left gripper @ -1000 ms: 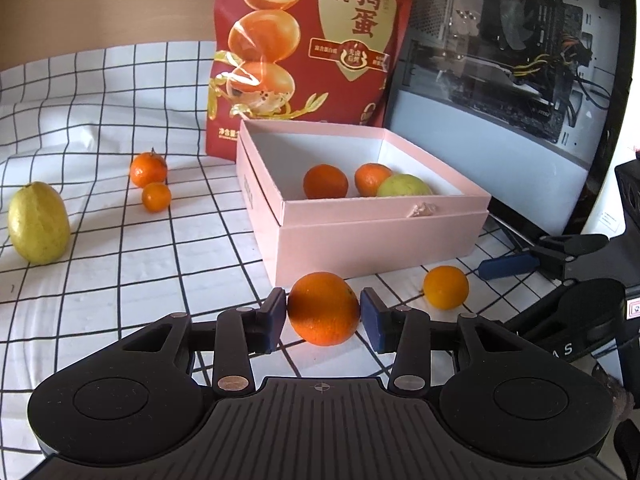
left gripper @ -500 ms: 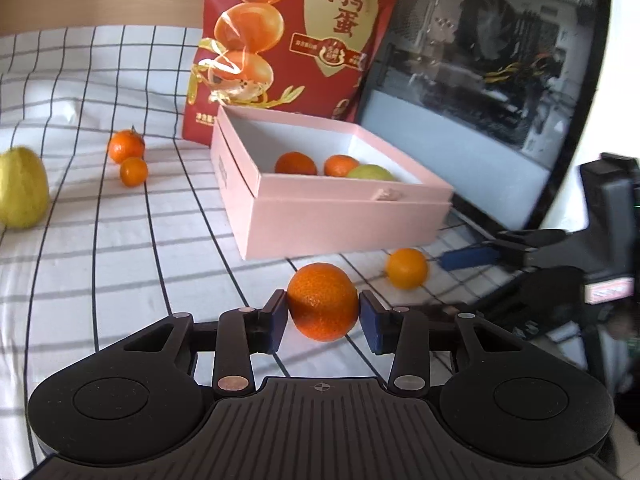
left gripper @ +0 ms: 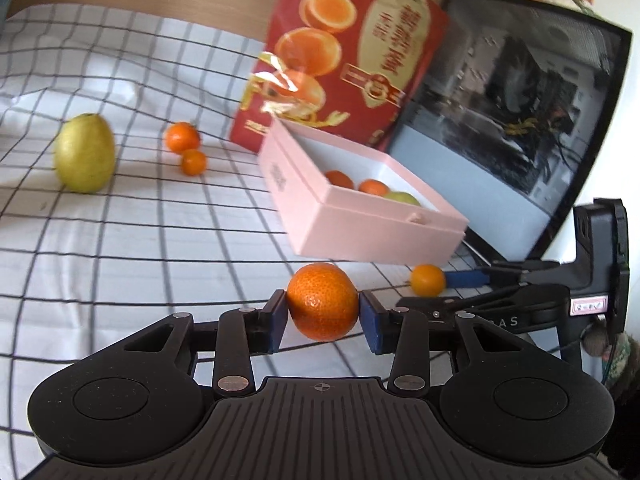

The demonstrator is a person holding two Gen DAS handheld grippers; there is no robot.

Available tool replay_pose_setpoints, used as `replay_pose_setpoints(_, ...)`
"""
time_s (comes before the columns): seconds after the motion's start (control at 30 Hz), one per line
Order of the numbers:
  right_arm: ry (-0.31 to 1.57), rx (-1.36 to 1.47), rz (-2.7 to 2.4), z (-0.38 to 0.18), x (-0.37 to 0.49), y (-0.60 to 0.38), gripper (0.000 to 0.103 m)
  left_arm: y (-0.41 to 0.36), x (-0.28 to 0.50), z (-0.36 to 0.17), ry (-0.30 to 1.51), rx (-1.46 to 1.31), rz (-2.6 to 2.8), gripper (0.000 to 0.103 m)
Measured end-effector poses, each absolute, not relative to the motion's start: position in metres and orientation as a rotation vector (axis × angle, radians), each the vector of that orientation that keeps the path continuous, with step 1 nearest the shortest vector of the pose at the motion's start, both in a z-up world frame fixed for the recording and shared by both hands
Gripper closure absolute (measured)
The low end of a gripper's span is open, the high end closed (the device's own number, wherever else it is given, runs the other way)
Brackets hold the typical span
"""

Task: Organize fruits
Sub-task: 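Hold the tangerine in the left tool in front of the box, then close the right tool on the green pear on the table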

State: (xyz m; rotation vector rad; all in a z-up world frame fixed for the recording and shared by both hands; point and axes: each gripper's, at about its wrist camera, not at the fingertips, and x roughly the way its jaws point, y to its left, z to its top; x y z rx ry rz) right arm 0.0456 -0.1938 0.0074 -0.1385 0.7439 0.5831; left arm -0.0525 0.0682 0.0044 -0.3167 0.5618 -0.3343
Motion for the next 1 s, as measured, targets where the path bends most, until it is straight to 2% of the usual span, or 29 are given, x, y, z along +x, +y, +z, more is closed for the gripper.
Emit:
replay_pose_setpoints(0.13,0.751,-0.132,0.619,0.017,0.044,-0.181,0.023,0.094,-0.058,0.008,0.526,-0.363,-0.279,0.059)
replay_pose_setpoints(0.33,0.622,-0.226,0.739,0.055,0.019,-0.136,0.023,0.170,-0.077,0.017,0.386,-0.448,-0.039,0.059)
replay_pose_setpoints(0.47,0.562,-0.223,0.846,0.078,0.019,-0.086,0.020,0.208,-0.096,0.011,0.288,-0.571,0.088,0.059)
replay_pose_setpoints(0.63,0.542,-0.233,0.882,0.075,0.052,-0.003,0.019,0.219,-0.108,0.007,0.213,-0.656,0.140,0.059)
replay_pose_setpoints(0.8,0.622,-0.259,0.856,0.052,0.089,0.071,0.019,0.213,-0.105,0.009,0.225,-0.637,0.123,0.059)
replay_pose_setpoints(1.0,0.751,-0.194,0.801,0.037,0.127,0.108,0.020,0.217,-0.103,0.007,0.256,-0.652,0.109,0.059)
